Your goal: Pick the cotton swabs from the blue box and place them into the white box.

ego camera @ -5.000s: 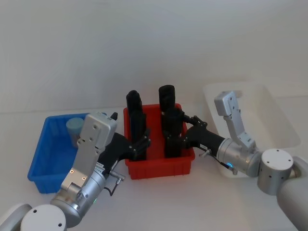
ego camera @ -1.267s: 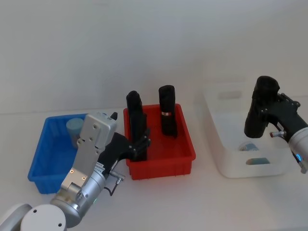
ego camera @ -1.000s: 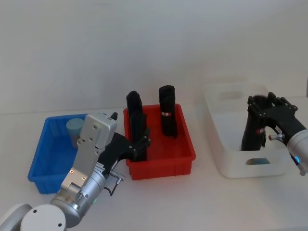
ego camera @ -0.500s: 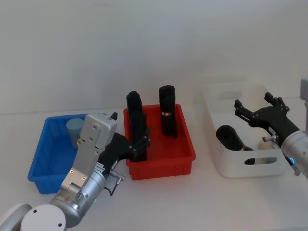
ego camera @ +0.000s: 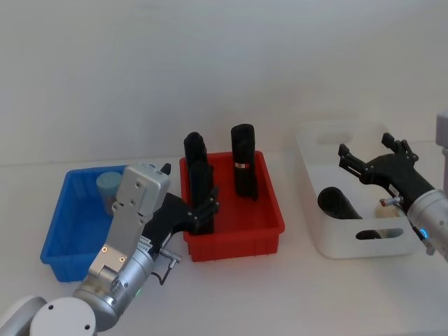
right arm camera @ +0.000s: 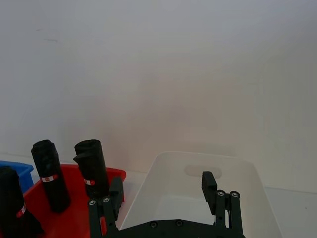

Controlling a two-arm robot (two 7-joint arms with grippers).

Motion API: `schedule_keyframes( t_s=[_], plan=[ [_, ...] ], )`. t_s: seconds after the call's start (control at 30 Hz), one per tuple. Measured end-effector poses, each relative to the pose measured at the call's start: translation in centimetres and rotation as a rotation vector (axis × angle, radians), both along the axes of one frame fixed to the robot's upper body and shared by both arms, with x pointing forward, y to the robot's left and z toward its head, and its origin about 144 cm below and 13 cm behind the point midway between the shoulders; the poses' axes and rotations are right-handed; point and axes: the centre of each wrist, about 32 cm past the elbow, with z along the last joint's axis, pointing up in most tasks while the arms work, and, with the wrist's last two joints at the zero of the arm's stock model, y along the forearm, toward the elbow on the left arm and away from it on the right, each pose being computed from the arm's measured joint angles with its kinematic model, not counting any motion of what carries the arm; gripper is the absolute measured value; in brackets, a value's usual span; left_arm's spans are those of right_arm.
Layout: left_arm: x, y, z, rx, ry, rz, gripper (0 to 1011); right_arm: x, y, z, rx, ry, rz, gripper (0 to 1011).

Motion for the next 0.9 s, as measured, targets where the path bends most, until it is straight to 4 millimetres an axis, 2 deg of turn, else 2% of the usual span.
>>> schedule_keyframes(
  t_s=[0.9],
  plan=[
    [0.0, 0.0, 0.0, 0.0, 0.0, 0.0, 1004, 0.04, 0.0, -0.01, 0.002, -0.006, 0.007, 1002]
  ],
)
